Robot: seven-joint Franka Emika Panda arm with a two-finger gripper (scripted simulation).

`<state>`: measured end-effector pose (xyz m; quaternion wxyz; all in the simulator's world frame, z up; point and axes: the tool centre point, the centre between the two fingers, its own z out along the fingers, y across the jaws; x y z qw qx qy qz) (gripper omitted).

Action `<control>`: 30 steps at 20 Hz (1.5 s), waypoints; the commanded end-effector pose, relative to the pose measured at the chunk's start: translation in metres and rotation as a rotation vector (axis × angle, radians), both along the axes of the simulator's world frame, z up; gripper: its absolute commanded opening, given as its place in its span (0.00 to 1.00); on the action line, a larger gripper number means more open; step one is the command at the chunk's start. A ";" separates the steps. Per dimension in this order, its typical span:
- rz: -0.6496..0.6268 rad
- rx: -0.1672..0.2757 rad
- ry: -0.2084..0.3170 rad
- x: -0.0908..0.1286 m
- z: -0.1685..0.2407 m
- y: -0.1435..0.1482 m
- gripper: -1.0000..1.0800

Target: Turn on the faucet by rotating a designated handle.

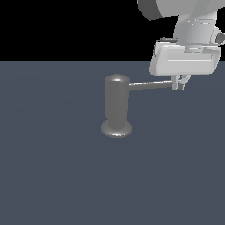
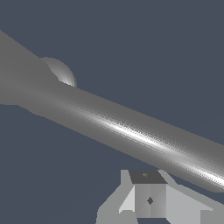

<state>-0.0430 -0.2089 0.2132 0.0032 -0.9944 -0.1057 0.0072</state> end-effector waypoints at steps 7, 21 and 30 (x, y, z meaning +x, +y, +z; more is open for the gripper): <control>0.012 -0.003 -0.012 0.030 0.003 -0.005 0.00; 0.010 -0.005 -0.015 0.064 0.004 -0.022 0.00; 0.007 0.001 0.000 0.084 -0.002 -0.009 0.00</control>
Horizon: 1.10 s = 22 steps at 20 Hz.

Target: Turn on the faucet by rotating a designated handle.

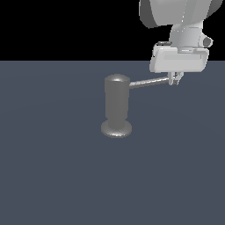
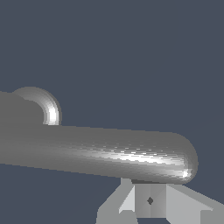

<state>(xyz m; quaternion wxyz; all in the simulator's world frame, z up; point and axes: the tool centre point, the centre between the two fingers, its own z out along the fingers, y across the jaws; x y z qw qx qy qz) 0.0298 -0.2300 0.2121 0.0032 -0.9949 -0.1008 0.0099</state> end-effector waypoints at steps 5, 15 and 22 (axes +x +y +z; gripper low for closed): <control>0.017 0.001 -0.007 0.028 0.000 0.019 0.00; 0.018 0.000 -0.011 0.058 0.001 0.031 0.00; 0.018 -0.001 -0.013 0.078 0.002 0.039 0.00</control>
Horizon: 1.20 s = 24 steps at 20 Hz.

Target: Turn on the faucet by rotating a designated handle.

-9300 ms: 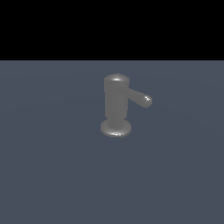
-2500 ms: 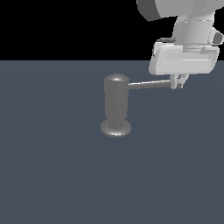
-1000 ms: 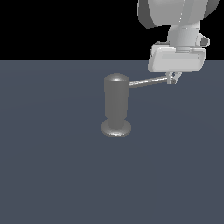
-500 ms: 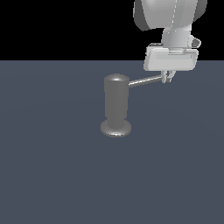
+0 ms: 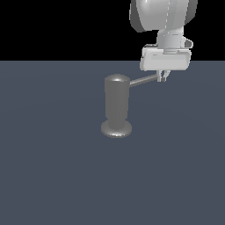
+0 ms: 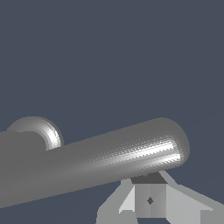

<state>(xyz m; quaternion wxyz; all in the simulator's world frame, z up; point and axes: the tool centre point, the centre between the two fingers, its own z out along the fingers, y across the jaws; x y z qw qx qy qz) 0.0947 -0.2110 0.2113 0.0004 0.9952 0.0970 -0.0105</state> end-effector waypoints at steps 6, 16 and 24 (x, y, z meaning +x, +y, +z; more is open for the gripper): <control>0.026 0.006 -0.015 0.029 0.004 0.026 0.00; 0.026 0.005 -0.017 0.053 0.005 0.036 0.00; 0.027 0.004 -0.019 0.069 0.006 0.042 0.00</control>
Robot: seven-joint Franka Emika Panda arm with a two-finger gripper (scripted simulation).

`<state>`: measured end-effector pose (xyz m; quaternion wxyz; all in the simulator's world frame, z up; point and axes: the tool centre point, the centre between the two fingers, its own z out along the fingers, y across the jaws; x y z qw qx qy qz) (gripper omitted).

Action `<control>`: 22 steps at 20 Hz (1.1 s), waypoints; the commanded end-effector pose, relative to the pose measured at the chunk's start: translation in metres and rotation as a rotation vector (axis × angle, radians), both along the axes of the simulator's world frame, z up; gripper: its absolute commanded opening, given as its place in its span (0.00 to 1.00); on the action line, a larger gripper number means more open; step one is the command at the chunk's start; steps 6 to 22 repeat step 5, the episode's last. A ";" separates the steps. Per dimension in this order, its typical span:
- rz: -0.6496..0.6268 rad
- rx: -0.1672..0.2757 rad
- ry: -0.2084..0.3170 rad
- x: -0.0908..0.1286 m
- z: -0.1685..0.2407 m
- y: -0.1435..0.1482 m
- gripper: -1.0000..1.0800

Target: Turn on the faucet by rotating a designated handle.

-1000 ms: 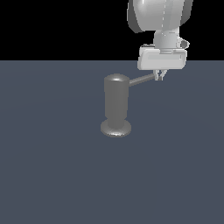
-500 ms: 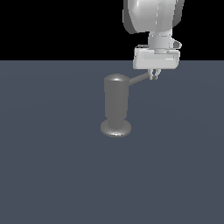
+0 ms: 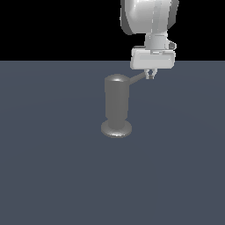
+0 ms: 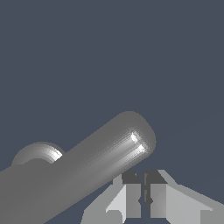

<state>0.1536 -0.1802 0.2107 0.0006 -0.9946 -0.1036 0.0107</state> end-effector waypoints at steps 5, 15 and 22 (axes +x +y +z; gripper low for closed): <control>0.014 0.001 -0.021 0.018 0.007 0.015 0.00; 0.014 0.001 -0.021 0.018 0.007 0.015 0.00; 0.014 0.001 -0.021 0.018 0.007 0.015 0.00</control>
